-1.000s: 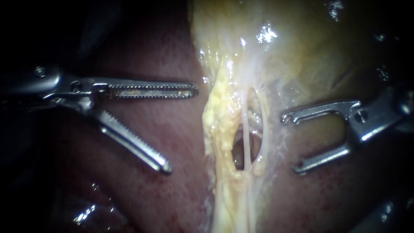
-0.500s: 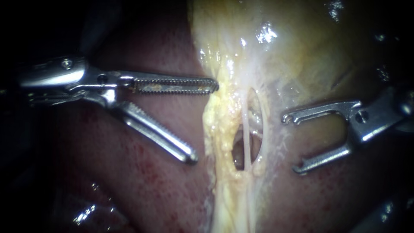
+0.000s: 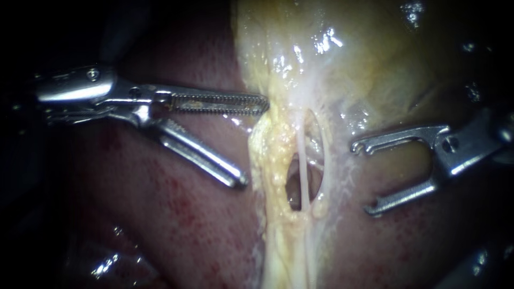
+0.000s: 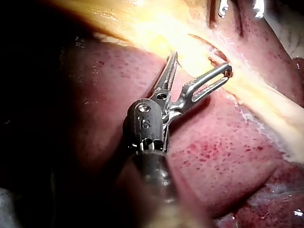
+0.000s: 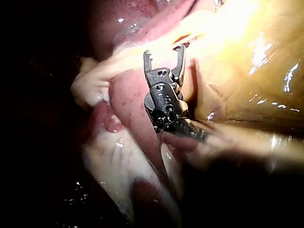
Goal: Grabbing gallbladder
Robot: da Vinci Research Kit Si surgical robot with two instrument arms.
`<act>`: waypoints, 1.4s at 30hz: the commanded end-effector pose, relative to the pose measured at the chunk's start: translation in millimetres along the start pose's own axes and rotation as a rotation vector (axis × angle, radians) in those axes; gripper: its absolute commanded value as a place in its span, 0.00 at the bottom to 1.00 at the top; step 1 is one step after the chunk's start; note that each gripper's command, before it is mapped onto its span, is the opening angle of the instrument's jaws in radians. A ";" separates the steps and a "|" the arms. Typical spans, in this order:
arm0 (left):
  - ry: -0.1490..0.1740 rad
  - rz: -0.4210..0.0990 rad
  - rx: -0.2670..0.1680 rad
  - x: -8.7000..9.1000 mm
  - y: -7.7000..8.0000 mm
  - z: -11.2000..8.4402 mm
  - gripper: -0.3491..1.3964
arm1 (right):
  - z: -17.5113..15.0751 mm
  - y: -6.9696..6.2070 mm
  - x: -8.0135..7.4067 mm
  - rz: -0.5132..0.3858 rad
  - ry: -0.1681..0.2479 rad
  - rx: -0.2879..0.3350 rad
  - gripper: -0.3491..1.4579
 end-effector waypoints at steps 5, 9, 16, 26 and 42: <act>0.016 -0.030 -0.012 0.6 -0.3 0.1 0.61 | 0.0 0.0 0.0 0.000 0.000 0.000 0.50; 0.040 -0.082 -0.028 0.6 -0.6 0.3 0.55 | 0.0 0.0 0.0 0.000 0.000 0.000 0.50; 0.060 -0.199 -0.109 0.0 -1.3 0.3 0.49 | 0.0 0.0 0.0 0.000 0.000 0.000 0.50; 0.071 -0.278 -0.199 -0.5 -1.2 0.1 0.40 | 0.0 0.0 0.0 0.000 0.000 0.000 0.49; 0.104 -0.310 -0.255 -0.2 -1.2 -0.3 0.00 | 0.0 0.0 0.0 0.000 0.000 0.000 0.49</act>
